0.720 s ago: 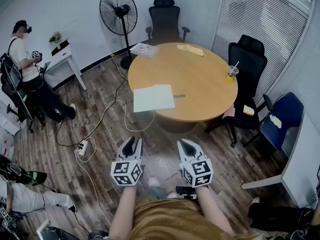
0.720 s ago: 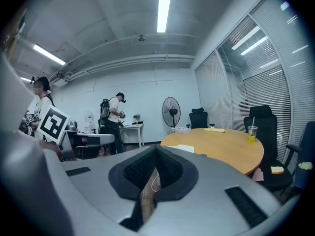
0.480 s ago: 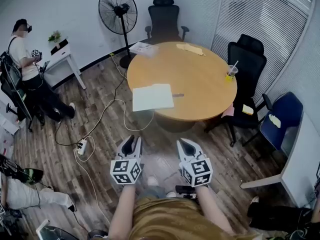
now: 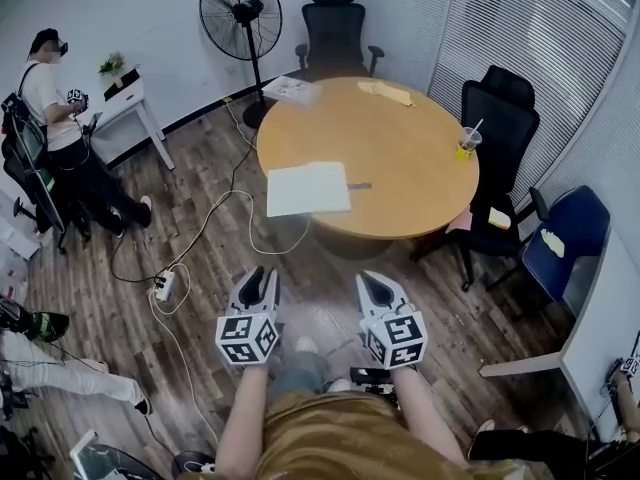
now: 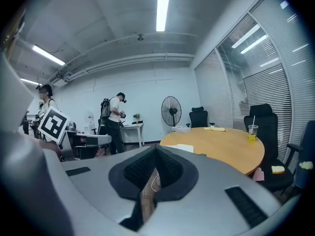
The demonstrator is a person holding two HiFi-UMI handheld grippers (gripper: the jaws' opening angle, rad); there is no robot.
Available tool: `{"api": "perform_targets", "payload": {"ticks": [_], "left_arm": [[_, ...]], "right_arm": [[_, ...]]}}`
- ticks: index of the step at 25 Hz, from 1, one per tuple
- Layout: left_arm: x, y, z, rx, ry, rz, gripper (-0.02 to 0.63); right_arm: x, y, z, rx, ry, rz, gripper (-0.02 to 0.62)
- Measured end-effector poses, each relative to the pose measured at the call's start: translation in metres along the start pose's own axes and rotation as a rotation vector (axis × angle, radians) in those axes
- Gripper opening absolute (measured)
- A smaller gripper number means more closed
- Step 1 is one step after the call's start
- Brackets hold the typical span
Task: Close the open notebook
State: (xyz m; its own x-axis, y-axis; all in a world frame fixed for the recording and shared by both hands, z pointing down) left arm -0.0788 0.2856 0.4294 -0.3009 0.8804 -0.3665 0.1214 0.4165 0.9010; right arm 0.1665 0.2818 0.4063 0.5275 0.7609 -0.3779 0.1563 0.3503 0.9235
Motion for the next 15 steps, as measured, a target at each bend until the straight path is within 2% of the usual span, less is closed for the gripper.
{"api": "perform_targets", "payload": {"ticks": [7, 15], "left_arm": [[-0.040, 0.001, -0.021, 0.025, -0.009, -0.039, 0.123], [-0.139, -0.021, -0.071, 0.075, 0.021, -0.072, 0.123]], "right_arm": [[-0.044, 0.004, 0.020, -0.027, -0.005, -0.044, 0.012], [-0.141, -0.018, 0.058, -0.008, -0.006, -0.127, 0.012]]}}
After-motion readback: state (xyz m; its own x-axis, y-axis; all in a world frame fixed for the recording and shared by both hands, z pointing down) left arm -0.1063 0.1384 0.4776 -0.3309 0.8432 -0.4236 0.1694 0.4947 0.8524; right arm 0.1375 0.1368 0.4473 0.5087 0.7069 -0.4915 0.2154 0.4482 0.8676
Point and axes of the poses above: the fingertips, and each gripper's own axes: x backward along the fingers, z to its right, y out of its underside, the point moved 7 cm from there along x, backward along the fingers, and after that the axes turned 11 degrees about -z, right-handed, at the moved point
